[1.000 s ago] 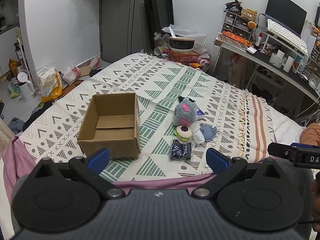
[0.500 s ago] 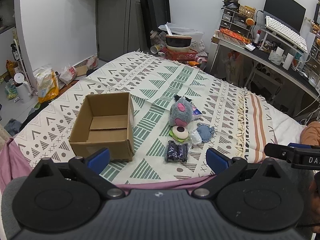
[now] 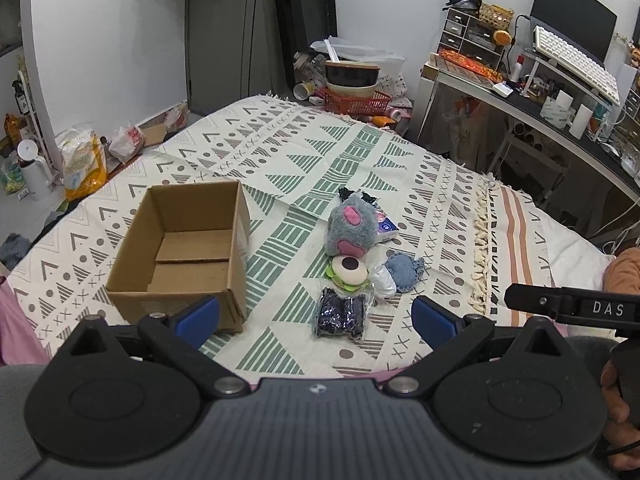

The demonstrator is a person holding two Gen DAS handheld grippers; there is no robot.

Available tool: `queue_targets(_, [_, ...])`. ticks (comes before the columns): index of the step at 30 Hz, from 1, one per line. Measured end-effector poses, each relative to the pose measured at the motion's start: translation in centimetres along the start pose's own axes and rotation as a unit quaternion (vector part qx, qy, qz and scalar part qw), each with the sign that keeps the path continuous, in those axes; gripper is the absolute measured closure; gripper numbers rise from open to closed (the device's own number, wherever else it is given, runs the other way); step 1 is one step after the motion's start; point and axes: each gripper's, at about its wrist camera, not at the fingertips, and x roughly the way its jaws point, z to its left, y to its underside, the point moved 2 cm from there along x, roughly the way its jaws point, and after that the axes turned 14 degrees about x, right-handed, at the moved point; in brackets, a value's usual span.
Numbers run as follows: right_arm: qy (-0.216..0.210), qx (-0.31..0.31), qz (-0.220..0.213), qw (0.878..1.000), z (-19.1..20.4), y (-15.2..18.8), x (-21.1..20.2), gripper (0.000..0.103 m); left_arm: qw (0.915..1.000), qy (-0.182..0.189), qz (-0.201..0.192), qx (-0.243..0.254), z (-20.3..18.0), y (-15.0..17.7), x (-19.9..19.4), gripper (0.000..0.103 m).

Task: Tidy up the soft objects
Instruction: 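Grasp the bag of black beads with the left gripper while the right grasps the white wrapped ball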

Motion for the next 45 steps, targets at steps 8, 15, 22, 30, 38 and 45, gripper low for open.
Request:
queue_targets(8, [-0.009,0.018,0.02,1.0,-0.2,-1.4,2.9,0.0,0.9995,0.018,0.018,-0.019,0.3,-0.7,3.3,0.003])
queue_targets(15, [-0.019,0.036,0.038,0.998,-0.4,-2.6,5.6,0.0,0.9987,0.026,0.036,-0.027,0.2,-1.4,6.3,0.004])
queue_targets(22, [-0.032,0.074,0.054,0.995,-1.7,-2.8,8.1,0.0,0.9973,0.038,0.056,-0.03,-0.3,-1.4,9.5,0.01])
queue_targets(30, [-0.042,0.131,0.067,0.988,-3.5,-3.1,10.3,0.001,0.9942,0.044,0.087,-0.046,-0.8,-0.9,13.5,0.015])
queue_targets(38, [-0.04,0.161,0.089,0.982,-4.5,-3.1,12.8,0.007,0.9907,0.049,0.114,-0.055,-1.8,-0.2,16.9,0.027])
queue_targets(45, [-0.05,0.181,0.124,0.974,-5.0,-3.1,15.1,0.013,0.9875,0.049,0.137,-0.06,-2.1,0.3,19.5,0.038])
